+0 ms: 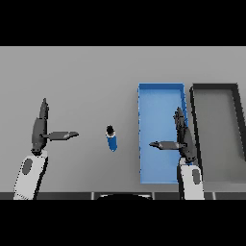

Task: Pick up the blue pipe and place it into the blue bin.

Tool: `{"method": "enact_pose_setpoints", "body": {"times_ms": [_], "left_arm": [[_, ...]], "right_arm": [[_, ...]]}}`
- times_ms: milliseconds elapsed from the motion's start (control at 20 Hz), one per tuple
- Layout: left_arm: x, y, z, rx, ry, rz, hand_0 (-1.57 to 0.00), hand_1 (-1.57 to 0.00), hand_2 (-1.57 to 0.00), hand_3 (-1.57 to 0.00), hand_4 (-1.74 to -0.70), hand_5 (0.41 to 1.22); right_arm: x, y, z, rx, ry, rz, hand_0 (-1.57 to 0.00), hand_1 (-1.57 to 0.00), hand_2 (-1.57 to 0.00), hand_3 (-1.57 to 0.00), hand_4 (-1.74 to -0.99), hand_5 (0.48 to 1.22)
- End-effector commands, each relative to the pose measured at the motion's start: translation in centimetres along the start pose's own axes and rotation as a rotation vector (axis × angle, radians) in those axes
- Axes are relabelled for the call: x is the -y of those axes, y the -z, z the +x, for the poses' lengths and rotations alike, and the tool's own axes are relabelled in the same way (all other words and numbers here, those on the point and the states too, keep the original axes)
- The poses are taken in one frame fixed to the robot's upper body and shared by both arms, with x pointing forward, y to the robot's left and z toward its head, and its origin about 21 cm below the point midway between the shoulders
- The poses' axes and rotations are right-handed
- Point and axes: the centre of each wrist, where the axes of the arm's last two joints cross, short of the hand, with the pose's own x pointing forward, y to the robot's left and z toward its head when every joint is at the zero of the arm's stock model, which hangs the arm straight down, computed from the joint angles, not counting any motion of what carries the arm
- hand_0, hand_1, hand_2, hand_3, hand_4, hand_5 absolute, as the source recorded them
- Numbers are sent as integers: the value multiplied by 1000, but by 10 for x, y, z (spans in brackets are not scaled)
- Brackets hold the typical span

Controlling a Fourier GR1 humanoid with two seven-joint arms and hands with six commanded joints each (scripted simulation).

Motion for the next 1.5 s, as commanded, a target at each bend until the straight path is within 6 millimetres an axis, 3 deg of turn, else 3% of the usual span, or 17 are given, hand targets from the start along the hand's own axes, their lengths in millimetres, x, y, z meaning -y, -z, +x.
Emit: {"method": "enact_pose_setpoints", "body": {"times_ms": [0,250,350,450,700,900,1150,1450], "left_arm": [[1,1,1,4,-1,0,1,1,1,1,-966,593],[16,9,4,-7,-7,-3,1,1,1,1,-966,593],[-12,-2,-7,59,120,-178,1,1,1,1,-963,592],[-20,-1,-8,67,163,-251,1,1,1,1,-959,590],[-23,-5,-9,92,140,-363,1,1,1,1,-966,594],[-21,-16,3,89,171,-528,1,1,1,1,-1026,549],[22,-34,-3,29,173,-703,1,1,1,1,-1126,485],[65,-43,-10,29,160,-798,1,1,1,1,-1146,451]], "right_arm": [[1,1,0,-2,0,-2,1,1,1,1,-1205,629],[13,13,4,-3,-5,-4,1,1,1,1,-1205,629],[34,-7,6,120,-222,54,1,1,1,1,-1201,628],[36,-14,13,148,-291,85,1,1,1,1,-1197,626],[33,-11,14,118,-313,102,1,1,1,1,-1197,621],[37,-9,14,132,-322,104,1,1,1,1,-1179,616],[37,-12,15,113,-321,120,1,1,1,1,-1174,618],[34,-14,15,105,-311,109,1,1,1,1,-1213,625]]}}
